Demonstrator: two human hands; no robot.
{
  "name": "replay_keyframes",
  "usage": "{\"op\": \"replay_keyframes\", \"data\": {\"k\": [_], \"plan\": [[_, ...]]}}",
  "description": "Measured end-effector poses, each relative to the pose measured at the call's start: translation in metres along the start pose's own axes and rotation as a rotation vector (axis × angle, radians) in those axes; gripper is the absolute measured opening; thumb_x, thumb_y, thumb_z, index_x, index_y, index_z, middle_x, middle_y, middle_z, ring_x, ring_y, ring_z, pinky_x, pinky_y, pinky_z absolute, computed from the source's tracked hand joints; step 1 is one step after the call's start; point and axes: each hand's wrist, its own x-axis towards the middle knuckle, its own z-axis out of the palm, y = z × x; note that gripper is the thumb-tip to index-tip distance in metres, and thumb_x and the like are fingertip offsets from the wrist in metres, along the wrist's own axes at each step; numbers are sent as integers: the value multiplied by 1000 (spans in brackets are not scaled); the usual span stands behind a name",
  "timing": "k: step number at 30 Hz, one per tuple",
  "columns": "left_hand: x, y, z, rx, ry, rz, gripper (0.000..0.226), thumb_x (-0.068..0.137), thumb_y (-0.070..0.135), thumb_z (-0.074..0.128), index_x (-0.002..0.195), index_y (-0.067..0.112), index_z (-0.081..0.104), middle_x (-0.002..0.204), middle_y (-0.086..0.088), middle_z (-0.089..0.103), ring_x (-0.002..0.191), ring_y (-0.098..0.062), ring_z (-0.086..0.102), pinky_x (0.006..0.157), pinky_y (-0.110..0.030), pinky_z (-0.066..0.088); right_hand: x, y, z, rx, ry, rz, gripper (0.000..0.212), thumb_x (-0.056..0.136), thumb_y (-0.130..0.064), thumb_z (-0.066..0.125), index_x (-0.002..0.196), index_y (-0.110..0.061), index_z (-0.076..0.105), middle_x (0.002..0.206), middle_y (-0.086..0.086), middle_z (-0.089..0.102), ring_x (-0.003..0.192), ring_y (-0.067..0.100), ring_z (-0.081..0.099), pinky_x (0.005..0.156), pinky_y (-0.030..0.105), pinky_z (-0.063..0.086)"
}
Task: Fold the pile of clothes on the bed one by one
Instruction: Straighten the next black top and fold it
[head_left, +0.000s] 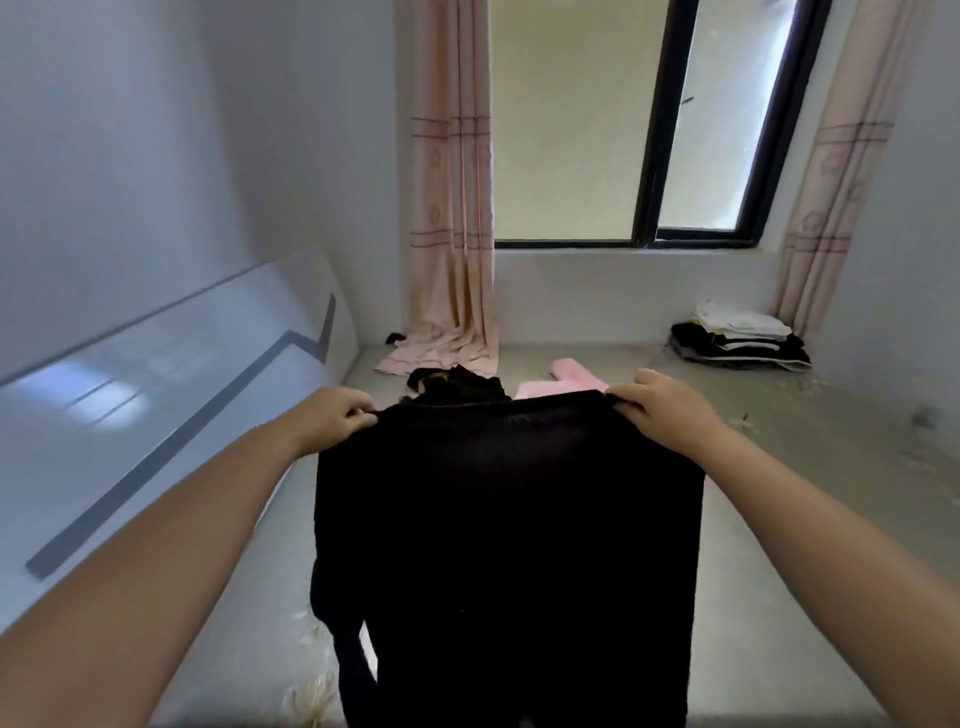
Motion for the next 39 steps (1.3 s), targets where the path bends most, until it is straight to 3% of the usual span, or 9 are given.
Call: {"op": "replay_keyframes", "data": {"k": [3,7,12,15,22,26,30,35,39], "plan": [[2,-21,36,7,-154,-76,20,93,15,50,105,6,64,96,-7,62,86,-14,51,71,-20,31,-1,9,41,32,-184,-29,30,93,-25,49,121,-21,60,107,13,57,101,28,55,81,30,39],[26,-37,85,82,-190,-192,24,95,15,44,111,6,60,113,-14,61,104,-26,54,73,-24,32,19,23,95,59,-294,-25,30,92,-24,49,119,-18,60,105,13,58,99,29,55,76,30,38],[91,-53,136,-23,-75,-450,25,95,7,38,106,-4,57,96,-25,60,82,-30,57,67,-28,36,78,48,170,98,-356,-24,25,87,-15,51,105,-3,64,100,15,58,97,29,55,71,30,36],[134,-66,163,-43,-32,-536,25,95,7,39,105,-8,56,107,-29,57,96,-35,55,76,-34,38,121,68,216,140,-395,1,24,86,-13,49,102,1,62,99,17,56,94,30,54,76,34,42],[202,-98,218,-23,157,-642,23,95,8,40,98,-10,54,105,-32,50,95,-40,50,76,-38,34,188,96,296,131,-366,10,26,91,-14,45,109,-1,58,105,16,55,99,31,54,75,37,41],[231,-115,246,-124,342,-677,22,94,3,40,100,-12,55,107,-31,50,96,-39,48,77,-30,30,216,102,331,98,-275,-28,25,92,-16,47,110,-6,61,103,14,57,98,30,54,64,30,34],[261,-132,287,-184,446,-602,17,91,-5,42,96,-16,53,111,-34,48,105,-40,45,84,-25,29,247,117,375,94,-214,-22,24,89,-13,48,106,-6,64,102,14,59,100,31,54,67,32,39],[320,-187,346,-205,381,-592,20,91,-3,42,103,-16,51,114,-35,46,106,-41,45,86,-27,28,295,126,448,35,-252,18,27,92,-16,44,111,-6,60,113,15,55,106,32,50,76,37,42],[332,-228,413,-204,39,-615,53,90,6,50,137,-3,28,139,-26,32,128,-34,32,103,-31,26,278,112,521,-56,-403,101,47,90,-21,49,134,-8,38,133,20,40,125,34,34,96,44,32]]}}
